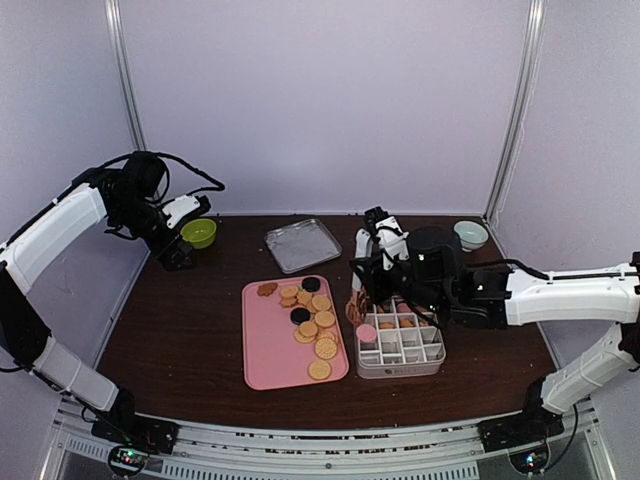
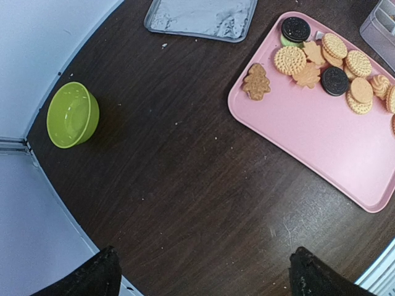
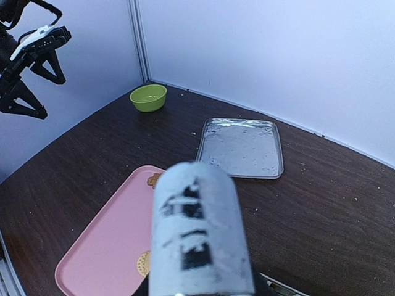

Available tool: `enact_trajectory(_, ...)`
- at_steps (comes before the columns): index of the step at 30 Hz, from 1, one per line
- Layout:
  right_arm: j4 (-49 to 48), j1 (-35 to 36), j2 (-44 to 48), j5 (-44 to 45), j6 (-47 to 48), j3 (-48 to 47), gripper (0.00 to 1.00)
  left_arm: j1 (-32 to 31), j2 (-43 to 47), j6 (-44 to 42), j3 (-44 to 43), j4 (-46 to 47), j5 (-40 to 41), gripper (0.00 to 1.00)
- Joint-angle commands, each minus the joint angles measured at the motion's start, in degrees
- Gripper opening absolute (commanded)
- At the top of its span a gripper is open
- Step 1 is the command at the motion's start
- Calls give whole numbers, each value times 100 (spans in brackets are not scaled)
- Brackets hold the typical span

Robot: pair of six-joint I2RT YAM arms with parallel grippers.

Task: Pack the cookies
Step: Adjust the fake cookies in the empty pocket of the box.

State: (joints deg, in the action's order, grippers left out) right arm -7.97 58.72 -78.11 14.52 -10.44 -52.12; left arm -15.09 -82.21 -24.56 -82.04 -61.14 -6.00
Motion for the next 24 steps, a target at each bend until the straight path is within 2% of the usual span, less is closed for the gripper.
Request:
enact_trajectory(1,-122,49,423,217,-47,190,29,-1,-58,-76,-49,68,-16,98)
enact_trajectory(13,-124,54,841,323,-190,489,30,-2,-67,-75,-108,55,-56,98)
enact_trajectory(24,-335,-136,398,752,24,118,30,-2,-50,-75,-137,15,-25,98)
